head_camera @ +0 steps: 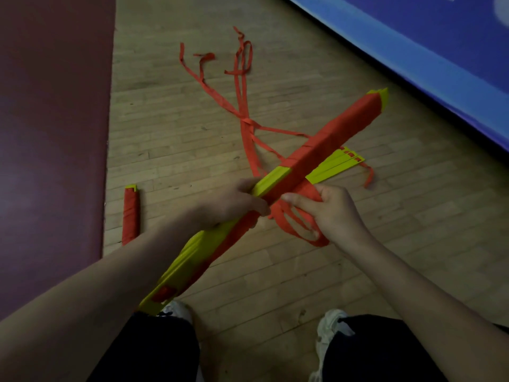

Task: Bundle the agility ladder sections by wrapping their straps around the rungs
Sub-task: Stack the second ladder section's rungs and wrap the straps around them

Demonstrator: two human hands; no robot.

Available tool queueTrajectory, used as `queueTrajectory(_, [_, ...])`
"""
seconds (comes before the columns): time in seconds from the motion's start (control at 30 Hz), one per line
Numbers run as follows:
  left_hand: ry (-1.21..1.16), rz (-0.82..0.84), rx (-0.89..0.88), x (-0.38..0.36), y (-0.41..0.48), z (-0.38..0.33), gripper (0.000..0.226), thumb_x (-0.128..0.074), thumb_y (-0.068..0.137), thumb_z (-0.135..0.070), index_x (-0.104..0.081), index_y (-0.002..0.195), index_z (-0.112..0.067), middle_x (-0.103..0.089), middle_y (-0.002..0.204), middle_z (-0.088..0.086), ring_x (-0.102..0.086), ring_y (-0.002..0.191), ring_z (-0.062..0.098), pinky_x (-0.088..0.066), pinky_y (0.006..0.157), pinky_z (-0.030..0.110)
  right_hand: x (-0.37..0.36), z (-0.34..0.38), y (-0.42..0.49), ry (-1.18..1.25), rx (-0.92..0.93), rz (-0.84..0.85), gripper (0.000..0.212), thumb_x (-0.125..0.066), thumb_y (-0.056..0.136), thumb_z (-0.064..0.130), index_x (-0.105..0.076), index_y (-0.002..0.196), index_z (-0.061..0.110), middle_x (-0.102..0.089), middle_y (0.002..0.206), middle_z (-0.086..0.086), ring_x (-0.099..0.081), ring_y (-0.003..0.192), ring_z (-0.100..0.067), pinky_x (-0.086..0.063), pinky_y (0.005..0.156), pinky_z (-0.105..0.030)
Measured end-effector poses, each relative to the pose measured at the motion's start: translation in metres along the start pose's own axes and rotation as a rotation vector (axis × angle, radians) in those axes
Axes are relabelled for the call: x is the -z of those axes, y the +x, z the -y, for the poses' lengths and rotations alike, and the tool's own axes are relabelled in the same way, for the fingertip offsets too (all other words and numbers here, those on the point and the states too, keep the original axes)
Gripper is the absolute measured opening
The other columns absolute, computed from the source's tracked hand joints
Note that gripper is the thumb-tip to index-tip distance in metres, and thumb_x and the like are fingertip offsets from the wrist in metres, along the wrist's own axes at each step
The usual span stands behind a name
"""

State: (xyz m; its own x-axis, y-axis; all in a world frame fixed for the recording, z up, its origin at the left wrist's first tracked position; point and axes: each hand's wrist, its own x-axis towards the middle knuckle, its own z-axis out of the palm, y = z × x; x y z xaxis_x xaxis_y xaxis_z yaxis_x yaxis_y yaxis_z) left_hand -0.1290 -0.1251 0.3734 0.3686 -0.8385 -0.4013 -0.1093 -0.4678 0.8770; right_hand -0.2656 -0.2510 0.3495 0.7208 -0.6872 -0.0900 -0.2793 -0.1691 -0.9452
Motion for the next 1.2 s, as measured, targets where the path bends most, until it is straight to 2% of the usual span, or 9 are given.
queueTrajectory(0.1, [0.129,-0.068,-0.069,-0.015,0.007,0.003,0.037,-0.061,0.086,-0.002,-0.045,0.116,-0.017,-0.055,0.083,0.007,-0.055,0.069,0.019,-0.045,0.055,0.025,-0.003,0.003,-0.001,0.005,-0.027,-0.06,0.043,-0.075,0.078,0.039,-0.058,0.055,0.006,-0.048,0.044,-0.003,-0.04,0.038,-0.01,-0.032,0.042,-0.023])
queueTrajectory(0.3, [1.081,-0.389,-0.17,-0.047,0.006,0.011,0.045,-0.042,0.097,-0.021,-0.026,0.135,-0.005,-0.054,0.118,0.013,-0.061,0.099,0.035,-0.043,0.068,0.038,-0.009,0.008,0.002,0.051,-0.159,-0.2,0.054,-0.075,0.073,0.052,-0.048,0.044,0.016,-0.043,0.039,0.005,-0.041,0.04,-0.01,-0.034,0.046,-0.028])
queueTrajectory(0.43, [1.21,-0.608,-0.456,-0.054,0.007,0.023,0.033,-0.033,0.083,-0.011,-0.043,0.113,-0.001,-0.057,0.083,0.012,-0.063,0.055,0.03,-0.027,0.041,0.027,-0.01,0.012,0.002,0.277,-0.24,-0.218,0.044,-0.079,0.073,0.041,-0.053,0.045,0.018,-0.039,0.039,0.006,-0.036,0.037,-0.007,-0.029,0.04,-0.022])
queueTrajectory(0.57, [0.963,-0.427,-0.311,-0.046,0.005,0.011,0.053,-0.056,0.091,-0.033,-0.037,0.132,-0.006,-0.053,0.119,0.012,-0.059,0.102,0.031,-0.043,0.067,0.036,-0.007,0.018,0.003,0.463,-0.267,-0.183,0.031,-0.078,0.077,0.028,-0.055,0.06,0.015,-0.036,0.04,0.008,-0.032,0.033,-0.004,-0.026,0.034,-0.016])
queueTrajectory(0.63, [0.708,-0.27,-0.203,-0.035,0.002,-0.001,0.062,-0.066,0.085,-0.046,-0.04,0.131,-0.013,-0.054,0.121,0.007,-0.055,0.107,0.025,-0.04,0.079,0.029,-0.004,0.019,0.003,0.505,-0.264,-0.138,0.026,-0.076,0.079,0.028,-0.057,0.071,0.012,-0.033,0.039,0.008,-0.029,0.032,-0.003,-0.024,0.034,-0.015])
queueTrajectory(0.77, [0.008,0.077,-0.031,-0.005,-0.008,-0.016,0.053,-0.072,0.081,-0.034,-0.052,0.128,-0.018,-0.068,0.113,0.005,-0.07,0.093,0.022,-0.056,0.083,0.031,0.003,0.025,0.0,0.631,-0.251,-0.051,0.028,-0.066,0.087,0.024,-0.052,0.069,0.008,-0.029,0.034,0.008,-0.026,0.027,-0.002,-0.027,0.031,-0.012])
queueTrajectory(0.9, [-0.33,0.373,0.069,0.003,-0.013,-0.006,0.042,-0.065,0.083,-0.022,-0.056,0.122,-0.009,-0.068,0.115,0.015,-0.069,0.094,0.034,-0.058,0.079,0.041,0.006,0.028,-0.003,0.671,-0.183,0.039,0.033,-0.063,0.086,0.027,-0.046,0.062,0.011,-0.027,0.033,0.007,-0.025,0.025,-0.003,-0.026,0.031,-0.014])
queueTrajectory(1.1, [-0.432,0.46,0.05,0.003,-0.018,0.004,0.028,-0.063,0.078,-0.004,-0.058,0.106,-0.006,-0.063,0.075,0.003,-0.058,0.057,0.014,-0.051,0.055,0.026,0.012,0.032,-0.005,0.462,-0.074,0.175,0.028,-0.067,0.072,0.031,-0.058,0.08,0.006,-0.038,0.033,0.006,-0.032,0.025,-0.005,-0.031,0.034,-0.018])
queueTrajectory(1.2, [-0.359,0.38,0.026,0.011,-0.017,0.005,0.041,-0.067,0.073,-0.001,-0.056,0.113,-0.001,-0.061,0.072,0.003,-0.056,0.054,0.014,-0.048,0.052,0.024,0.015,0.032,-0.004,0.426,-0.049,0.217,0.003,-0.061,0.084,0.01,-0.061,0.083,0.007,-0.055,0.042,0.007,-0.049,0.033,-0.002,-0.042,0.038,-0.016])
